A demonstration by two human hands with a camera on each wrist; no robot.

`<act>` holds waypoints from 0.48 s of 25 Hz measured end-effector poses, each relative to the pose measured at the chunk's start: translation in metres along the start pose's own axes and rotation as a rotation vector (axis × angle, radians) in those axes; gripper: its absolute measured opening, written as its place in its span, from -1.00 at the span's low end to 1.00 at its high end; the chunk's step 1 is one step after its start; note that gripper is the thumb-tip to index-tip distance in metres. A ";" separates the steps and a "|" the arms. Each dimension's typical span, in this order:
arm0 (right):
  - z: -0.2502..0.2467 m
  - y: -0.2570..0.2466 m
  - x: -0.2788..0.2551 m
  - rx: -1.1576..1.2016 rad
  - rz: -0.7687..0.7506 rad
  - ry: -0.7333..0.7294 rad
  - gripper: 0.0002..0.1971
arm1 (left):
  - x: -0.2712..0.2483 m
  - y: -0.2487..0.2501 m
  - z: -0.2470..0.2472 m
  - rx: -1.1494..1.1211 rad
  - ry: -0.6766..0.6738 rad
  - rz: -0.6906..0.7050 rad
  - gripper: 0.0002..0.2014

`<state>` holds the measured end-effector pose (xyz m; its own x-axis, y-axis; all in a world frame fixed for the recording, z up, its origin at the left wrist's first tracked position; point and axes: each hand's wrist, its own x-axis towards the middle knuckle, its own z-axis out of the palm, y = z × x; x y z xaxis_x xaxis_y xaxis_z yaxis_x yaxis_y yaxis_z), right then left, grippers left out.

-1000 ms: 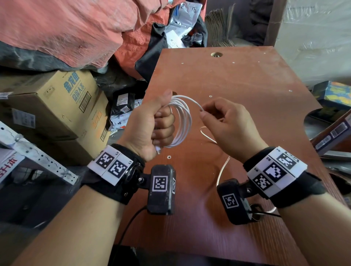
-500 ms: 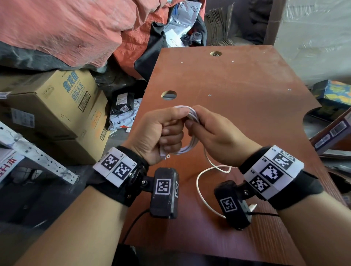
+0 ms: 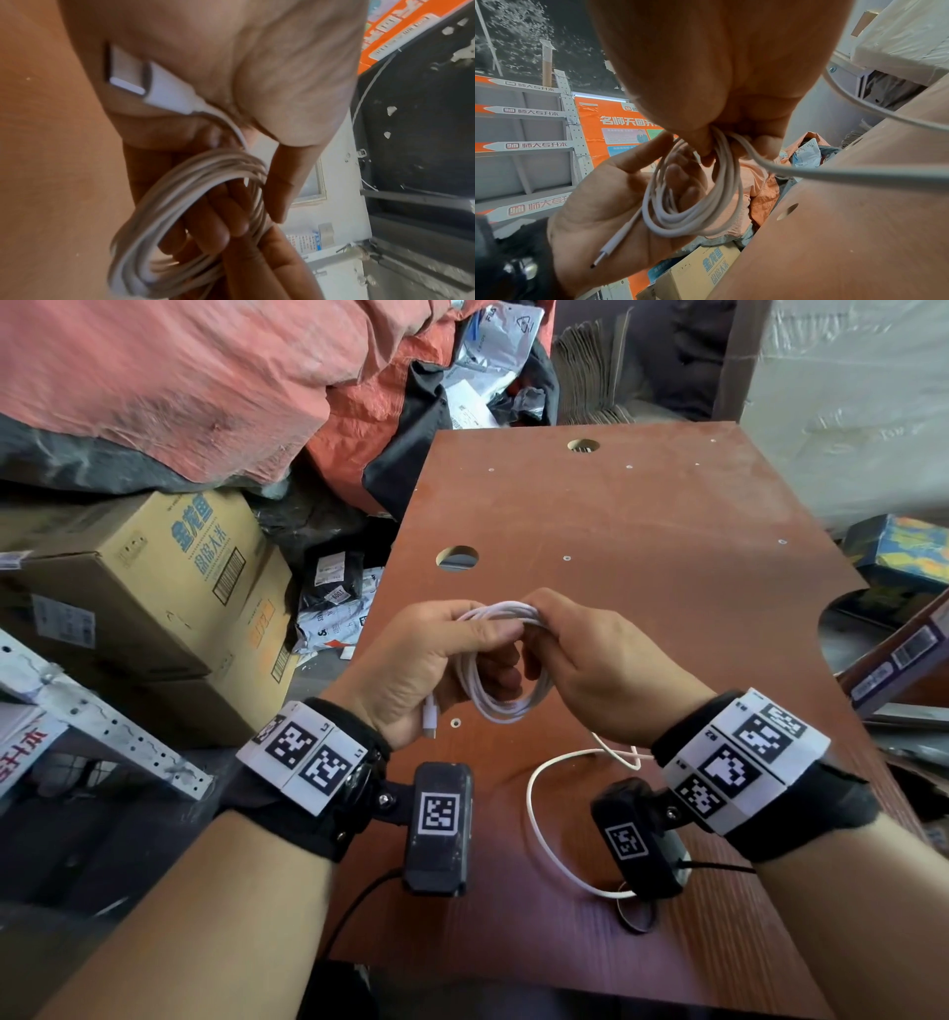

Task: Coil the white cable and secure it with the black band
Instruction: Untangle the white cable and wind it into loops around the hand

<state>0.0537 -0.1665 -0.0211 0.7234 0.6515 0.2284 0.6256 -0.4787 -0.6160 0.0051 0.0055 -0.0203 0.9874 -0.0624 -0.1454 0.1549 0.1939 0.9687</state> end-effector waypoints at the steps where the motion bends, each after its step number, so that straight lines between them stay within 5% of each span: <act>1: 0.000 0.000 0.000 -0.005 0.005 -0.006 -0.83 | -0.001 0.000 0.001 0.027 0.002 0.006 -0.47; 4: 0.000 0.000 0.000 0.052 0.022 0.005 -0.81 | -0.003 -0.002 0.007 0.047 0.017 0.049 -0.44; 7: 0.002 0.001 0.003 0.099 0.039 0.025 -0.83 | -0.002 -0.003 0.016 -0.006 0.034 0.071 -0.64; 12: 0.004 0.001 0.004 0.137 -0.014 0.096 -0.93 | 0.001 0.001 0.017 -0.132 0.060 0.085 -0.50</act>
<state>0.0556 -0.1617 -0.0241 0.7436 0.5951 0.3048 0.5951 -0.3813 -0.7075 0.0057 -0.0108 -0.0165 0.9966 0.0178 -0.0801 0.0701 0.3233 0.9437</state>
